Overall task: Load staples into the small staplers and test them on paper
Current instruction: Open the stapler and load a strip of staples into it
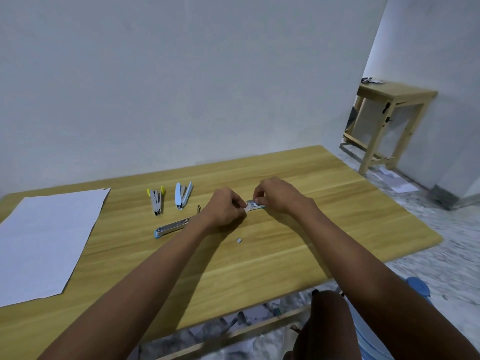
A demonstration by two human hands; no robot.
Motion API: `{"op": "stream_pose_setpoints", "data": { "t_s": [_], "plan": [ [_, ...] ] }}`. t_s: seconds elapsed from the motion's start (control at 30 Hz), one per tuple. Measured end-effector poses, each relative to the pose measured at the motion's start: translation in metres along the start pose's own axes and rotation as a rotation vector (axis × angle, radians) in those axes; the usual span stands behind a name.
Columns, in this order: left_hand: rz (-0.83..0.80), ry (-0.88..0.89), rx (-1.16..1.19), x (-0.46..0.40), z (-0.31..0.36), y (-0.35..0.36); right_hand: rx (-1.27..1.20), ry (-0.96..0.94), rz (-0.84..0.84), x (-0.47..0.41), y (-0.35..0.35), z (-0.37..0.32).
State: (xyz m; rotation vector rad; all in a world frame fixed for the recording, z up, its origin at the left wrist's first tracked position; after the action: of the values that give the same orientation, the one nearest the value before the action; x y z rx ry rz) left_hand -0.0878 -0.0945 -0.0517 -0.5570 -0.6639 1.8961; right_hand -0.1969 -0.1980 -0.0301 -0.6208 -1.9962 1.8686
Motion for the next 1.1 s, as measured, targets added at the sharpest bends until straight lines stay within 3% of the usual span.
{"op": "stream_pose_setpoints", "data": {
  "t_s": [0.43,0.7,1.1],
  "plan": [
    [-0.001,-0.022,0.017,0.000,-0.001,-0.001,0.203,-0.159,-0.094,-0.003,-0.007,-0.013],
    [-0.016,0.026,-0.027,0.003,0.001,-0.005,0.020,-0.162,-0.095,0.000,-0.013,-0.015],
    [-0.023,0.023,-0.049,0.005,0.001,-0.006,-0.025,-0.143,-0.122,0.000,-0.011,-0.014]
  ]
}}
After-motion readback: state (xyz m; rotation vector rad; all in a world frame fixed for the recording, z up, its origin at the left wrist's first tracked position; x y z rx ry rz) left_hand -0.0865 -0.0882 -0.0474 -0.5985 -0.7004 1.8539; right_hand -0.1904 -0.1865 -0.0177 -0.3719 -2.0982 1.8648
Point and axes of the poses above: each hand's wrist, its own x-axis away from the middle knuckle, its own y-axis out of the palm, z = x × y, the point moved 5 cm from there along -x, towards the middle knuckle, and after that the axes turned 11 degrees about x, right-handed, at the moved point
